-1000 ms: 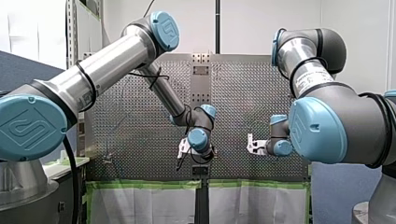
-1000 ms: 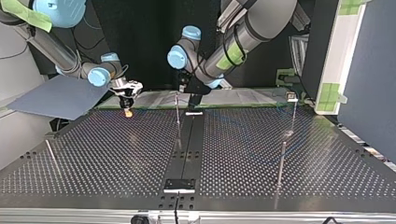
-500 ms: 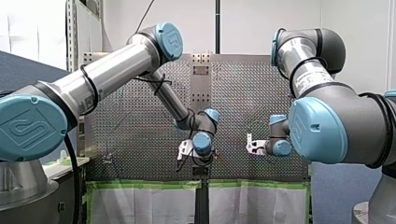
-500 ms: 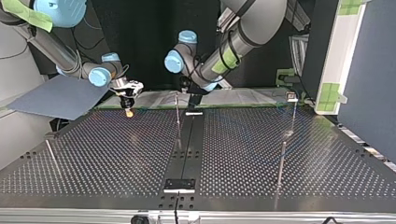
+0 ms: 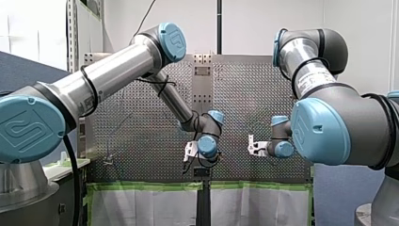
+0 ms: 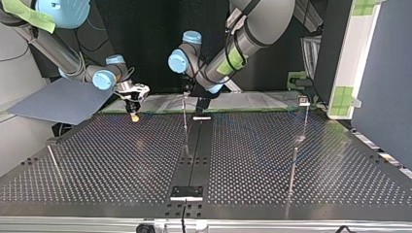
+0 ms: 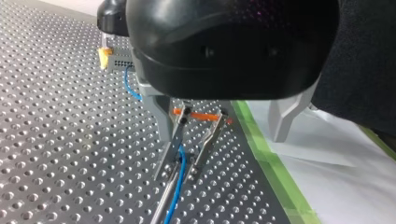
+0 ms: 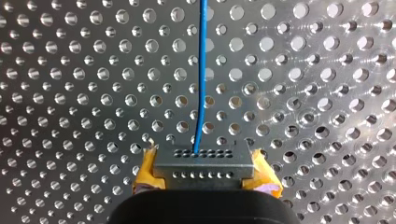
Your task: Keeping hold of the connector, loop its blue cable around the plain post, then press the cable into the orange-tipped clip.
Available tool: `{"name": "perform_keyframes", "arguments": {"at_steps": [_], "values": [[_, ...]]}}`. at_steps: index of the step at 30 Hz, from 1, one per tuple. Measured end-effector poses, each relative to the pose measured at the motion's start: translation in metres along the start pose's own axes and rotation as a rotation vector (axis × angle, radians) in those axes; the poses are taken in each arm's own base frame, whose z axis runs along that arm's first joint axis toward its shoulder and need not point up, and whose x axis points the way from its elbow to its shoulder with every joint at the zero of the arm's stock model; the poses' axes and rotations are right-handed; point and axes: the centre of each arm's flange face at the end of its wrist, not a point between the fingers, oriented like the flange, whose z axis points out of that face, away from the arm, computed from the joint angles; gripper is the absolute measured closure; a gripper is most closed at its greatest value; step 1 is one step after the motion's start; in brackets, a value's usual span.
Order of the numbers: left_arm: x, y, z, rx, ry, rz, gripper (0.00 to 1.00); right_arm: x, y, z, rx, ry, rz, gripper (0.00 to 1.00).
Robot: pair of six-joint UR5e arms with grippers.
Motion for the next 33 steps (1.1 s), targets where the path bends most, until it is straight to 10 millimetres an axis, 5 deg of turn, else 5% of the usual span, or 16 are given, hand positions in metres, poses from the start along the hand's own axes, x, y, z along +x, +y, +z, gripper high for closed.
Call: {"name": "perform_keyframes", "arguments": {"at_steps": [24,33], "values": [[0.001,0.000,-0.002,-0.004,0.014,-0.003,0.00,-0.001,-0.008,0.000,0.012,-0.004,-0.001,1.00],[-0.015,-0.012,-0.038,-0.030,0.016,0.025,0.00,-0.001,-0.010,0.001,0.014,-0.004,-0.001,1.00]]}}
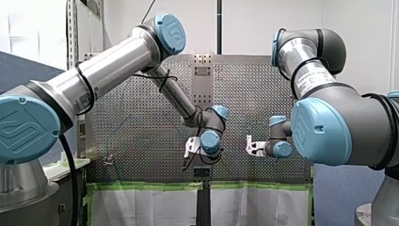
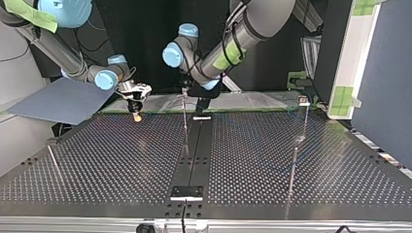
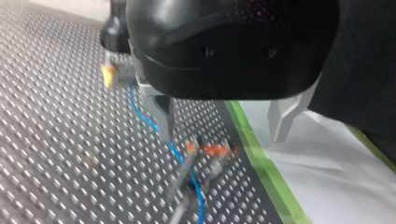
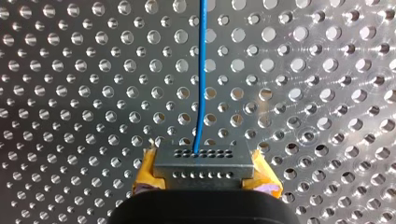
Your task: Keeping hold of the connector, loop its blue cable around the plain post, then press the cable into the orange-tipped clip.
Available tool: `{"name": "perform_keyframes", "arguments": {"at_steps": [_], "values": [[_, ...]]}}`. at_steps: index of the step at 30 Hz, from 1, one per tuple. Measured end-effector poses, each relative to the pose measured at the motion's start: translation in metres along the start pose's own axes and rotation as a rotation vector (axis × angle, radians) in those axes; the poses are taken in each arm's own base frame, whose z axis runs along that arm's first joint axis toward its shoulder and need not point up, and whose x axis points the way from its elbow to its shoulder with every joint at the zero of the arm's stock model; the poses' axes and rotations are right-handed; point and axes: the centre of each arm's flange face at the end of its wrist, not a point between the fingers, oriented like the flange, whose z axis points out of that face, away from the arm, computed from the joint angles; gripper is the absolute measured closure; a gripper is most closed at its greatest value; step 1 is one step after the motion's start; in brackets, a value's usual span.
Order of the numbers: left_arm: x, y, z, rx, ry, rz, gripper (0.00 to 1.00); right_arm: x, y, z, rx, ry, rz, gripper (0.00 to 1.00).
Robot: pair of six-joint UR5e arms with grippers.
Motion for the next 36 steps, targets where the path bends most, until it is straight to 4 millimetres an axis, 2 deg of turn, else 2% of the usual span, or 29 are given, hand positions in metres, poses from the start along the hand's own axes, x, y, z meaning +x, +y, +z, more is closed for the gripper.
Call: {"name": "perform_keyframes", "arguments": {"at_steps": [10,13,27,36], "values": [[-0.018,-0.026,-0.066,0.042,-0.063,-0.040,0.00,0.000,0.000,0.000,0.000,0.001,0.000,1.00],[-0.024,-0.028,-0.078,0.057,-0.085,-0.067,0.00,0.000,0.000,0.000,0.000,0.000,0.000,1.00],[-0.056,0.013,-0.102,0.010,-0.193,-0.260,0.00,-0.001,-0.004,0.000,0.006,-0.005,0.001,1.00],[-0.074,0.033,-0.127,0.019,-0.269,-0.365,0.00,-0.001,-0.006,0.000,0.009,-0.007,0.001,1.00]]}}
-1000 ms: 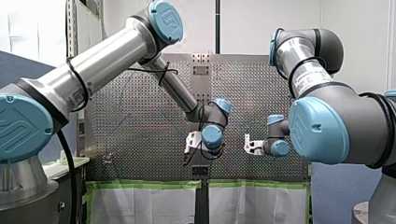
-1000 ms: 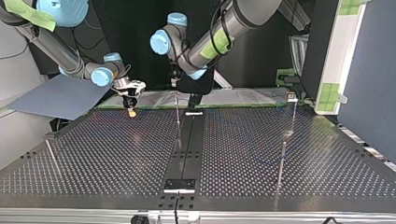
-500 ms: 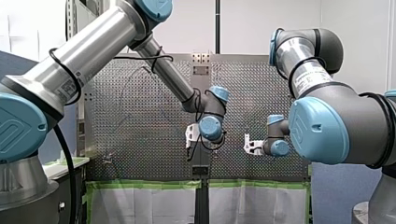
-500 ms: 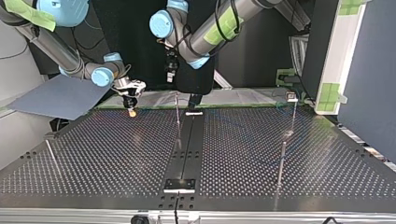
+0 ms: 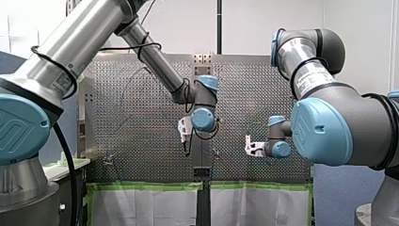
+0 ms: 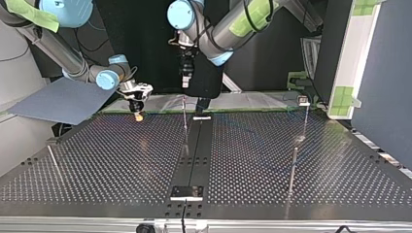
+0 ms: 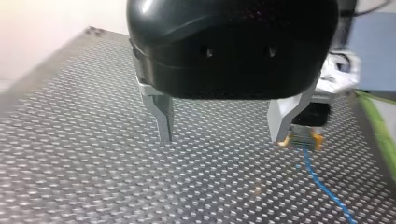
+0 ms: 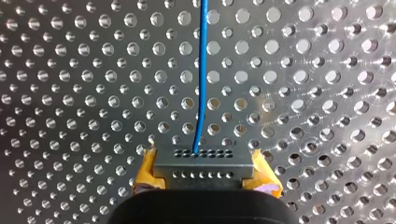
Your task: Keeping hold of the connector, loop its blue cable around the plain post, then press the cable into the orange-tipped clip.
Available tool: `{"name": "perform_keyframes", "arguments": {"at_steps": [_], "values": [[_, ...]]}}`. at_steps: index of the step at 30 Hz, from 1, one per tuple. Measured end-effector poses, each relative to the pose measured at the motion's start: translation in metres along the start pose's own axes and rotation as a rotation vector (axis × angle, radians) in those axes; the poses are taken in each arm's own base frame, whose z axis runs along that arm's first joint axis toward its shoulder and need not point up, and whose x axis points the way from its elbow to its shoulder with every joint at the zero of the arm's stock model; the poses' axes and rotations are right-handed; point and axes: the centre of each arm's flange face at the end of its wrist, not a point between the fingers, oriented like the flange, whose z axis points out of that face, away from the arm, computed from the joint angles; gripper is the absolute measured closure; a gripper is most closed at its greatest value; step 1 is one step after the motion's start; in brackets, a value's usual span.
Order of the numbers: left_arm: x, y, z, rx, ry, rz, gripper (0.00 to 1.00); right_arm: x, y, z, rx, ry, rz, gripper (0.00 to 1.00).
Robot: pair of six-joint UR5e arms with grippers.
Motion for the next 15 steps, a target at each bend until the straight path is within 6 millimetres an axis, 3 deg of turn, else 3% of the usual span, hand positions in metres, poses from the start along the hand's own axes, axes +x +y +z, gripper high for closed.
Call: {"name": "perform_keyframes", "arguments": {"at_steps": [15], "values": [[-0.036,0.019,-0.035,0.020,-0.082,-0.087,0.00,0.001,0.001,0.000,-0.004,-0.010,0.000,1.00]]}}
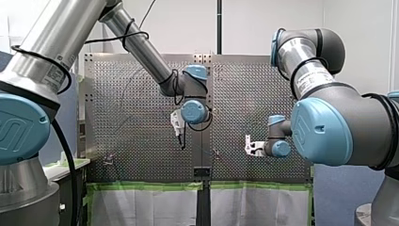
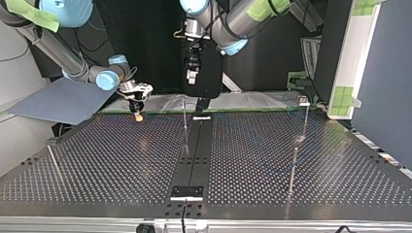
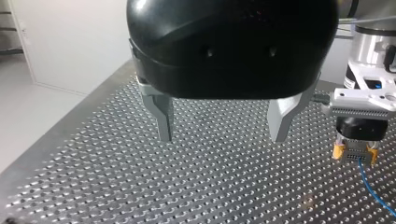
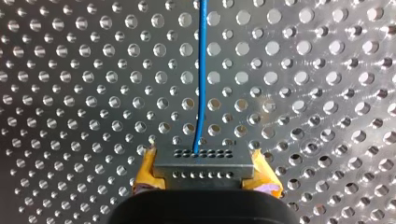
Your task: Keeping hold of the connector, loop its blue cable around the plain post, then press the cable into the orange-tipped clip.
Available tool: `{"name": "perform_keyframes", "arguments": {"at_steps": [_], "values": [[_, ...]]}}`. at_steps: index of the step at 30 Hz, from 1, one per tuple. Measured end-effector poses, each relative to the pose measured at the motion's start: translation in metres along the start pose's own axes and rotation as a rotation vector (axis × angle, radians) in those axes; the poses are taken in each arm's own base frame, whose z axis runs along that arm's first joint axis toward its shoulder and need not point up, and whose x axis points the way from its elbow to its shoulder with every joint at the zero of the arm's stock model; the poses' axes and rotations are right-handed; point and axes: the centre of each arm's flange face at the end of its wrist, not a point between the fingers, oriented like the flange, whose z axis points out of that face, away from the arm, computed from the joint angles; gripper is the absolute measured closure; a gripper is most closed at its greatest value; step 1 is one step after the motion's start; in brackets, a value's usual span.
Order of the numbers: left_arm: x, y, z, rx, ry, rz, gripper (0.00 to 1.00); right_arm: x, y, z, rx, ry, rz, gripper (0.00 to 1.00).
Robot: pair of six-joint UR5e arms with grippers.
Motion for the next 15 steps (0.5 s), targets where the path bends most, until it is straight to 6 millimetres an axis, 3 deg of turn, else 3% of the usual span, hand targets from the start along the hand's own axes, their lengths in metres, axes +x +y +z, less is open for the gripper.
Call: {"name": "perform_keyframes", "arguments": {"at_steps": [6,15], "values": [[-0.013,0.015,-0.019,-0.018,0.004,0.005,0.00,0.006,0.008,-0.003,-0.038,-0.027,-0.025,1.00],[-0.031,0.038,-0.050,-0.044,0.001,0.014,0.00,0.049,0.006,-0.017,-0.033,-0.051,-0.104,1.00]]}}
